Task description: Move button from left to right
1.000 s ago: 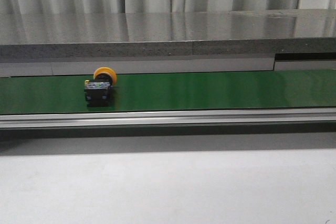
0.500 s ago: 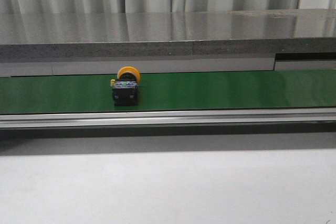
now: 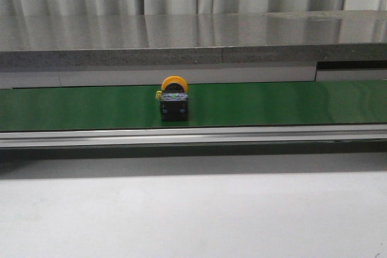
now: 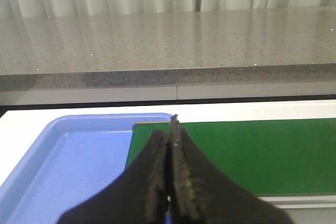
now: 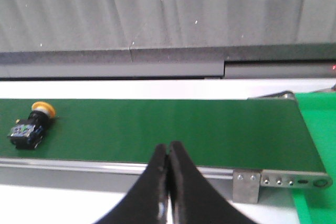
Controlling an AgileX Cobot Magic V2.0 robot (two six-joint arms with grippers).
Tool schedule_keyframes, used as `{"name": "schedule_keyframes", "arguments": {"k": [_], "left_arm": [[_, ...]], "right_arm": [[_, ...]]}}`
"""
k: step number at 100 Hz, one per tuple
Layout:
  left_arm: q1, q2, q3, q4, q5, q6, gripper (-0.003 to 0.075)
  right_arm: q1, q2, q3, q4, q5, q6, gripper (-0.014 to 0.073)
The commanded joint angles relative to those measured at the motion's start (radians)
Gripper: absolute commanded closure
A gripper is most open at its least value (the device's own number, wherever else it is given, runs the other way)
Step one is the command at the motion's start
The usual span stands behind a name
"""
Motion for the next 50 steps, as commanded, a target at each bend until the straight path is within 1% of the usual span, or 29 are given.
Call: {"name": "schedule_keyframes", "arguments": {"k": [1, 20, 35, 50], "left_arm": [[-0.007, 0.008, -0.027, -0.011, -0.081, -0.004, 0.0741], [-0.007, 0.008, -0.027, -0.011, -0.081, -0.004, 0.0741], [-0.007, 0.008, -0.027, -0.011, -0.081, -0.004, 0.0741], [-0.007, 0.008, -0.027, -0.011, -0.081, -0.004, 0.0741]], "right_arm": [[-0.004, 0.112, -0.113, 0.019, 0.023, 0.000, 0.0662], [-0.004, 0.325, -0.267, 0.019, 0.139, 0.000, 0.0662], [-0.004, 0.440, -0.320, 0.028, 0.144, 0.000, 0.0662], [-0.004, 0.486, -0.325, 0.044, 0.142, 0.000, 0.0662]]}}
